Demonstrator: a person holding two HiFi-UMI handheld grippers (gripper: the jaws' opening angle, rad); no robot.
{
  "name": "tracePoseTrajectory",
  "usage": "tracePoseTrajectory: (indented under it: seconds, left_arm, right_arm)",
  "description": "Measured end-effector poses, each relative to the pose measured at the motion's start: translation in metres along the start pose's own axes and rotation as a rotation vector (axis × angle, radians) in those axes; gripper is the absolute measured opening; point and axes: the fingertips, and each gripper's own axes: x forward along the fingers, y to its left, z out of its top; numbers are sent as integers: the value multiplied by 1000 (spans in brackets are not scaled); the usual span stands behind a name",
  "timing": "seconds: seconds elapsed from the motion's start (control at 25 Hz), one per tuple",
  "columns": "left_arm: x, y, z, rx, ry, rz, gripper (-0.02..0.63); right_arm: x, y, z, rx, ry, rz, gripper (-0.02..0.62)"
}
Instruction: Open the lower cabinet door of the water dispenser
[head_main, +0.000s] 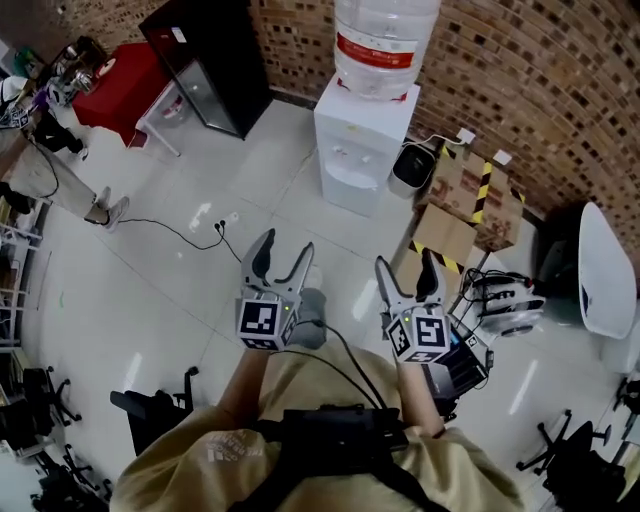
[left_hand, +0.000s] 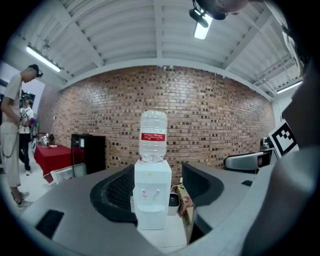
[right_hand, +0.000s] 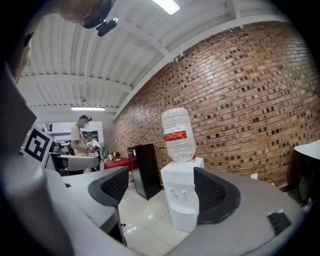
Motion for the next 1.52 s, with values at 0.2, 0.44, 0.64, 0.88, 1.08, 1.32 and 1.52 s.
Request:
tracePoseTrajectory:
  seconds: [0.2, 0.44, 0.64, 0.88, 1.08, 1.32, 1.52]
  left_arm:
    - [82, 34, 23, 23, 0, -137, 292]
    - [152, 62, 8, 49, 23, -268, 293]
    - [191, 75, -44, 30, 91, -291, 293]
    - [231, 79, -129, -16, 139, -246, 293]
    - [253, 99, -226, -25, 247, -178, 293]
    - [266, 102, -316, -49, 282, -137, 293]
    - [267, 126, -382, 29, 268, -99, 293]
  right_arm:
    - [71, -6, -4, -26, 26, -93, 423]
    - [140, -21, -34, -19, 71, -156, 423]
    - [179, -53, -103, -12, 195, -183, 422]
    - [234, -115, -271, 26, 420, -117, 422]
    - [282, -183, -443, 63, 614, -101, 422]
    - [322, -249, -567, -13, 754, -83, 422]
    - [378, -293, -609, -118, 744, -24, 422]
